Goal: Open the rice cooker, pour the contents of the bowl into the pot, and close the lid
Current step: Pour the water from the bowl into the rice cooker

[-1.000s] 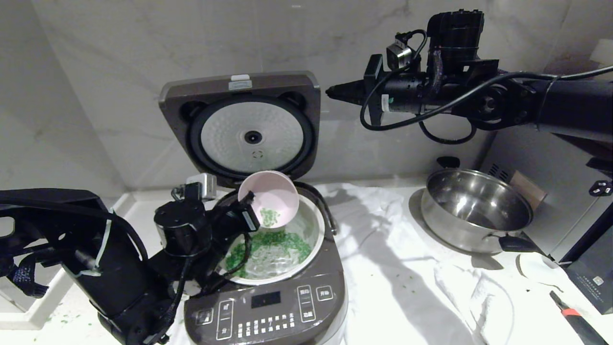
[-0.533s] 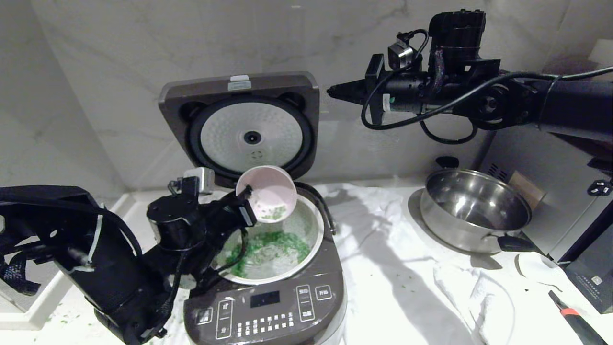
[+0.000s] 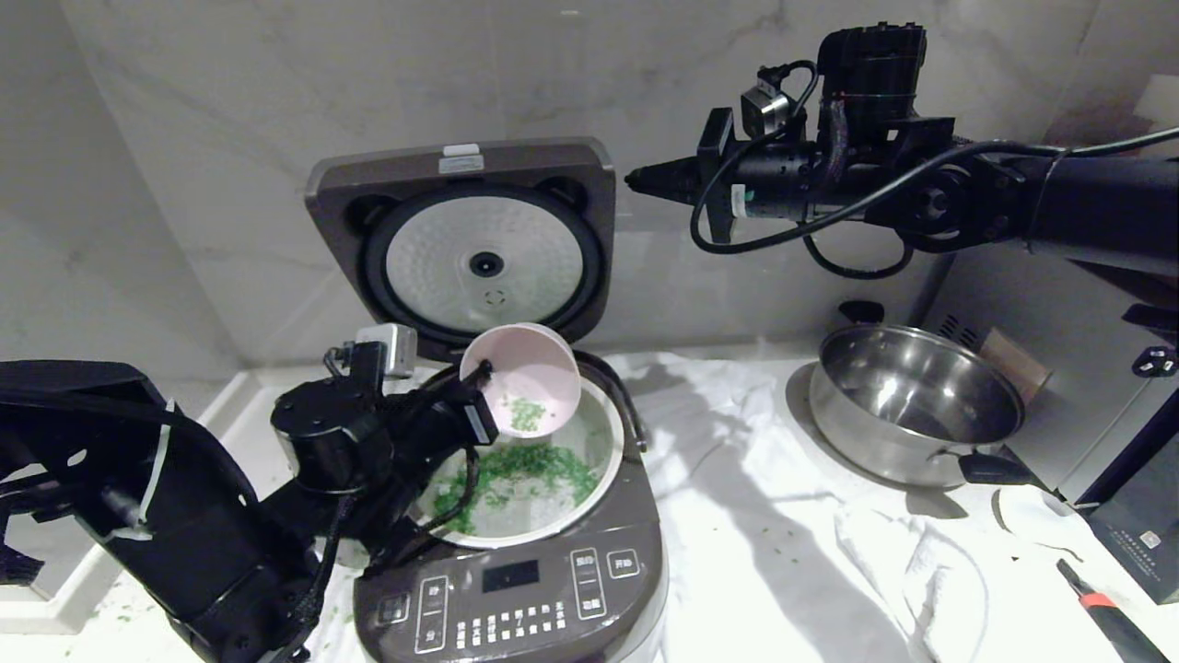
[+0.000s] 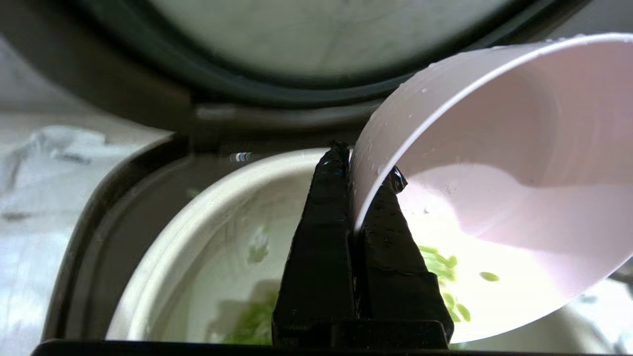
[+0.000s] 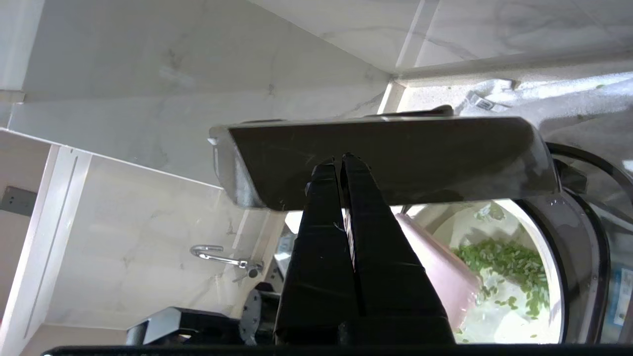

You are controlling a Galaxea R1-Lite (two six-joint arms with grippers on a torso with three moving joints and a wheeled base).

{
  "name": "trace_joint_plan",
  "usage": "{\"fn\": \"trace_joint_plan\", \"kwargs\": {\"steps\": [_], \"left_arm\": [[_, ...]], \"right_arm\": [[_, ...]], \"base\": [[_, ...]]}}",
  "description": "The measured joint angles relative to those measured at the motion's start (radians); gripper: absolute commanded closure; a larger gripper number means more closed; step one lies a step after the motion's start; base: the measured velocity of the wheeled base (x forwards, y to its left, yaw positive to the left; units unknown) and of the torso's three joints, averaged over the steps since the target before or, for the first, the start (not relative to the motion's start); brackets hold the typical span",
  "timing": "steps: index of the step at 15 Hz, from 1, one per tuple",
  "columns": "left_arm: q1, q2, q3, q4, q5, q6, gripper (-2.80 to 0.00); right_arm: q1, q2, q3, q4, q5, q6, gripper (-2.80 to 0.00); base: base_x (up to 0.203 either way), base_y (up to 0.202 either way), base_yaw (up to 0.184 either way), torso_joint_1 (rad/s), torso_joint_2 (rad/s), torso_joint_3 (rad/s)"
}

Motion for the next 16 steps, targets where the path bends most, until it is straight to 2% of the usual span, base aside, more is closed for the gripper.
{"fn": "trace_joint_plan", "kwargs": {"steps": [1, 4, 9, 13, 16], "left_arm": [[0.011, -0.013, -0.001, -0.001, 0.000, -0.012, 0.00], [-0.017, -0.024, 0.017, 0.000, 0.005, -0.020, 0.00], [0.093, -0.068, -0.056, 0.000, -0.032, -0.025, 0.00], [0.116, -0.129, -0.102, 0.000, -0.030, -0.022, 0.00], [0.107, -0.163, -0.146, 0.001, -0.025, 0.010, 0.00]], "right_arm": [[-0.001, 0.000, 0.001, 0.000, 0.000, -0.001, 0.00], [-0.002, 0.000, 0.002, 0.001, 0.001, 0.000, 0.00], [-0.005, -0.003, 0.003, -0.001, 0.001, 0.000, 0.00], [-0.006, -0.003, 0.003, 0.000, 0.000, 0.000, 0.00], [-0.008, -0.001, 0.003, 0.000, 0.001, 0.000, 0.00]], "base": [[0.000, 0.000, 0.000, 0.000, 0.00, 0.000], [0.000, 0.000, 0.000, 0.000, 0.00, 0.000], [0.000, 0.000, 0.000, 0.000, 0.00, 0.000], [0.000, 0.000, 0.000, 0.000, 0.00, 0.000], [0.000, 0.000, 0.000, 0.000, 0.00, 0.000]]}}
